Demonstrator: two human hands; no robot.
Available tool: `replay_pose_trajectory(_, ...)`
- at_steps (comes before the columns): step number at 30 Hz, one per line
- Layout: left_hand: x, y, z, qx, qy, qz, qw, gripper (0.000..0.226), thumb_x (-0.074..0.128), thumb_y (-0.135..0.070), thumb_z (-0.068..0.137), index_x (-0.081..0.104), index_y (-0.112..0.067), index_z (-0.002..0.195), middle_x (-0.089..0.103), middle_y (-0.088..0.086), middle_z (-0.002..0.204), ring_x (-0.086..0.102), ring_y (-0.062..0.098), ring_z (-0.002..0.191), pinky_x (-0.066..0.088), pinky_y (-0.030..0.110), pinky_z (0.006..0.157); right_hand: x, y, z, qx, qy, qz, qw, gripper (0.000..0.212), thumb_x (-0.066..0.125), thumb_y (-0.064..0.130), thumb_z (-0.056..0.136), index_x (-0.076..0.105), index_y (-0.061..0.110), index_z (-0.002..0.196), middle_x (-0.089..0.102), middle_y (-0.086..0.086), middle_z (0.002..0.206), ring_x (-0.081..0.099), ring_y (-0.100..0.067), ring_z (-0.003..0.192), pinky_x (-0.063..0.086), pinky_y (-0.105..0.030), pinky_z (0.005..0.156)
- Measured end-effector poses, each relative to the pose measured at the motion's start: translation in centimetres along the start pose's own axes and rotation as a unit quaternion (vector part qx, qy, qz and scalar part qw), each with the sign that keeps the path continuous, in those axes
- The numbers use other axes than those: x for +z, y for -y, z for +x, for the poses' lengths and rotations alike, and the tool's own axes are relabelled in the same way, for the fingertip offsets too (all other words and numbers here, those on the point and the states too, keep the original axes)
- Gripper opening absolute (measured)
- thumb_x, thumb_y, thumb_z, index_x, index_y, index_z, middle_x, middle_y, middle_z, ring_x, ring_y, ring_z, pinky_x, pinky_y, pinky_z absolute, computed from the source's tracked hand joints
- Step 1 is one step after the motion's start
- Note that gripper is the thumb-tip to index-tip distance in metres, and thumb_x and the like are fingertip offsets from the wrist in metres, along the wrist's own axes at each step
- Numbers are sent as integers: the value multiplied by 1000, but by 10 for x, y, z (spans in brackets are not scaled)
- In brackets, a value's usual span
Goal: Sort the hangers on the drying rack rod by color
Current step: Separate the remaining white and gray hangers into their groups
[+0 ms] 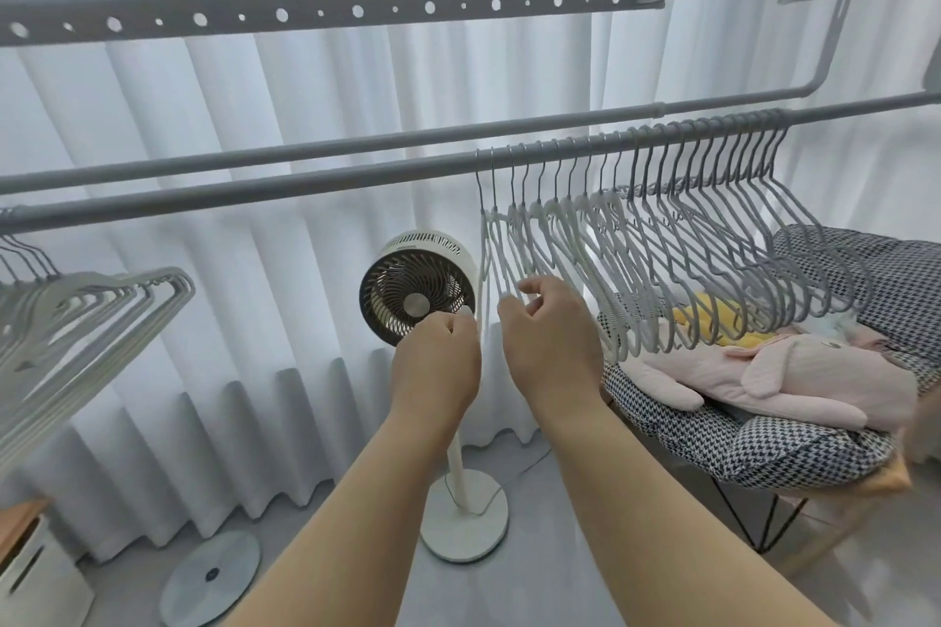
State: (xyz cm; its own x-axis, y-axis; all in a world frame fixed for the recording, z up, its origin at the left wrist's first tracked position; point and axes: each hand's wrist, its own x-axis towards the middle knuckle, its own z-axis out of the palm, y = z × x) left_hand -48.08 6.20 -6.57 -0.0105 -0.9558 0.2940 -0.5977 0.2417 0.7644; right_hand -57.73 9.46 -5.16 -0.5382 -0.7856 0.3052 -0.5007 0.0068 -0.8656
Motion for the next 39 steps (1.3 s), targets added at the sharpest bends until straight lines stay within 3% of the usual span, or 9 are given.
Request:
replay_pose_trajectory(7,-40,20,-6,-30,-32,20,999,41,36,-32,99,49,-17,64,56,1,68,49,19,66,31,33,56,32,30,-24,-40,31,60,997,16,54,31,88,59,23,101,57,5,99,54,-12,85,42,-30,73)
replay_pose_trajectory(10,-65,39,-7,-49,-53,20,997,41,36,-35,98,48,-14,65,57,16,79,49,28,70,30,34,56,54,45,-38,-48,68,75,994,16,54,31,89,60,22,100,57,6,100,54,-11,86,43,-29,75)
replay_pose_trajectory(15,-113,78,-15,-94,-88,34,991,38,35,-34,98,57,-11,77,63,20,96,57,35,90,42,39,71,99,71,-66,-57,137,97,984,20,54,32,87,61,22,103,59,6,100,57,-13,89,44,-32,77)
replay_pose_trajectory(20,-166,117,-27,-145,-148,33,978,37,35,-36,98,61,-14,86,63,13,100,56,29,90,37,35,69,149,94,-99,-56,228,113,966,18,53,35,88,59,24,101,62,5,102,58,-14,91,44,-32,77)
replay_pose_trajectory(25,-214,146,-44,-156,-244,29,957,38,39,-28,96,43,-15,60,60,26,102,55,39,97,42,42,74,197,115,-131,-47,332,123,934,12,52,35,89,56,24,90,61,11,85,57,-11,81,43,-29,69)
replay_pose_trajectory(28,-238,161,-50,-163,-283,31,944,38,36,-31,89,57,-2,76,60,27,105,53,42,104,45,49,87,230,125,-146,-38,385,124,914,17,51,36,88,55,21,82,63,6,78,60,-18,80,47,-34,75)
replay_pose_trajectory(30,-252,172,-51,-166,-308,42,936,52,30,-38,84,58,5,95,60,26,110,52,42,108,44,54,92,252,133,-154,-20,414,140,899,21,51,36,86,53,16,79,61,-1,78,59,-23,76,48,-36,76)
replay_pose_trajectory(36,-276,196,-45,-178,-296,60,936,36,31,-28,101,64,-16,102,61,3,123,47,27,118,34,43,106,309,158,-157,17,448,156,880,23,51,34,82,50,16,68,62,-11,79,56,-26,72,45,-39,70)
replay_pose_trajectory(39,-280,207,-39,-198,-286,33,937,39,27,-35,102,62,-20,97,62,3,123,48,29,120,36,44,105,330,168,-151,60,457,160,873,26,52,36,86,57,11,82,65,-13,83,58,-27,71,48,-35,70)
